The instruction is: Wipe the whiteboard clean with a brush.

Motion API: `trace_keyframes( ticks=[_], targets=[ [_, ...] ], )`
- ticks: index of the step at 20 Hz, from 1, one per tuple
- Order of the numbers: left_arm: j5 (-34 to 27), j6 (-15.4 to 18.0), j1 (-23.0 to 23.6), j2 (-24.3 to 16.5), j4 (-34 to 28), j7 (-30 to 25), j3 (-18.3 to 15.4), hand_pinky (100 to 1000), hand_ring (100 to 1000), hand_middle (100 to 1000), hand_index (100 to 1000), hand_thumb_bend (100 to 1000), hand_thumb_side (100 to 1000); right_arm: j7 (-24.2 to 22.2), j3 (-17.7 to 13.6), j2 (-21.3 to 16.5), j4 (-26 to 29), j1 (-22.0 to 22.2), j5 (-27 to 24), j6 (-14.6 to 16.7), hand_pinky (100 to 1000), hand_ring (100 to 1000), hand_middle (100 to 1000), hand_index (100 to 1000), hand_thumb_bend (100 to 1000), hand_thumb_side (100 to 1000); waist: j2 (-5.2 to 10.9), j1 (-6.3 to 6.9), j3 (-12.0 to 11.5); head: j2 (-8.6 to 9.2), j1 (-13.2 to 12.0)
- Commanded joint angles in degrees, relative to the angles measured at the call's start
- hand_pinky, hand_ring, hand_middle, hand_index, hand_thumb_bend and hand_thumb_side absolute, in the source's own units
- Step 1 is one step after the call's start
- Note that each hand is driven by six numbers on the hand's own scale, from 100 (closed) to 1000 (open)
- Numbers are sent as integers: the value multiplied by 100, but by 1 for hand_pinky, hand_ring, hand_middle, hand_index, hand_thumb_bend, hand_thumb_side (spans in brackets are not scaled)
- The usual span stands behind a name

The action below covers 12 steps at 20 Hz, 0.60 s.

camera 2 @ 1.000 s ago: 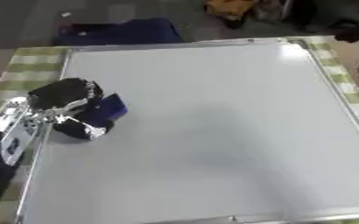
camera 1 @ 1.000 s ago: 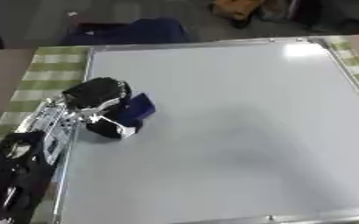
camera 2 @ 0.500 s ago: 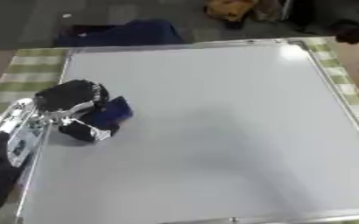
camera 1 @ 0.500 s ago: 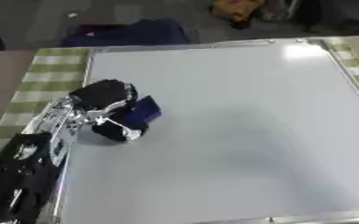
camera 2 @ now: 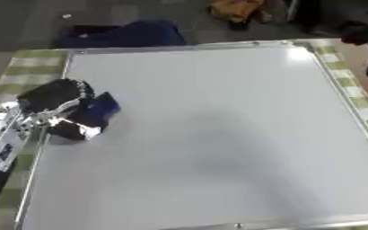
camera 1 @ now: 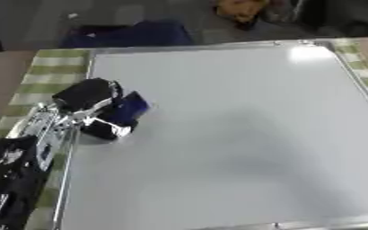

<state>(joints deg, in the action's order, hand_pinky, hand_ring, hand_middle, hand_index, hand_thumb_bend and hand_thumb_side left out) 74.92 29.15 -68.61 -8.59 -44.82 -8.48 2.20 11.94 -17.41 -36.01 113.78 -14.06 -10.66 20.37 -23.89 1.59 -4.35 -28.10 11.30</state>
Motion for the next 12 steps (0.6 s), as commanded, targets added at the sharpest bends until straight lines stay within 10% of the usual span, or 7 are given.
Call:
trace_keyframes(
  ticks=[1,12],
  targets=[
    [76,-170,-15,-244,111,20,-133,600,435,202,143,106,469,6,-67,-115,81,-18,35,29,734,580,453,260,208,952,72,-50,-12,72,25],
    [196,-382,-95,-165,249,137,-244,596,432,198,142,100,472,-4,-53,-113,81,-63,37,65,734,580,452,260,212,954,23,-78,30,133,-1]
  ],
)
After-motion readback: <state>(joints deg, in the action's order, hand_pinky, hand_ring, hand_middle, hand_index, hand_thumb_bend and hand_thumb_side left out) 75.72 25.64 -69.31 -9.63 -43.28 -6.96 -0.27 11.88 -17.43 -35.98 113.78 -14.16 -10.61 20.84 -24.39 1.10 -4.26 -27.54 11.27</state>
